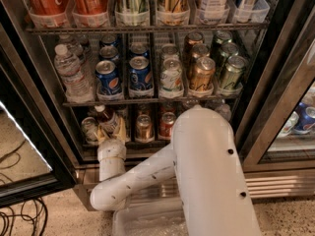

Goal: Pick blue plastic bottle from bottom shelf of fridge

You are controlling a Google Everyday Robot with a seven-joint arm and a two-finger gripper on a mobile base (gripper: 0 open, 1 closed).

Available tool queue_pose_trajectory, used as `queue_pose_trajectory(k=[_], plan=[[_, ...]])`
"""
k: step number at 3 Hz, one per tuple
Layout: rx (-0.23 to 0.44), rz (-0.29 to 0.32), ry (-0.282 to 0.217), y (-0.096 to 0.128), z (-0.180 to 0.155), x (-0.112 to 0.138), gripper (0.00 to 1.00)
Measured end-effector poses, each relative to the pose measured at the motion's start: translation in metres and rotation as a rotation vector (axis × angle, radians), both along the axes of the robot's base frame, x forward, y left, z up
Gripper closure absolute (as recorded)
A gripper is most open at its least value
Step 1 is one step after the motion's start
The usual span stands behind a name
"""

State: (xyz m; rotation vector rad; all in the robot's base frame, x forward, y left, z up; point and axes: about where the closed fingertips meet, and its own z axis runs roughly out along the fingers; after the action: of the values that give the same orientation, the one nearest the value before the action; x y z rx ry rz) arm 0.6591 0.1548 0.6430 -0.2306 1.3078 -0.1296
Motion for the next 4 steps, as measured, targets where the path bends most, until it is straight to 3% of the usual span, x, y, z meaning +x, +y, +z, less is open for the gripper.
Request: queue_pose_trajectory(k=[4], plan=[[0.02,0.044,-0.086,0.016,0.0,-0.008,1.0]])
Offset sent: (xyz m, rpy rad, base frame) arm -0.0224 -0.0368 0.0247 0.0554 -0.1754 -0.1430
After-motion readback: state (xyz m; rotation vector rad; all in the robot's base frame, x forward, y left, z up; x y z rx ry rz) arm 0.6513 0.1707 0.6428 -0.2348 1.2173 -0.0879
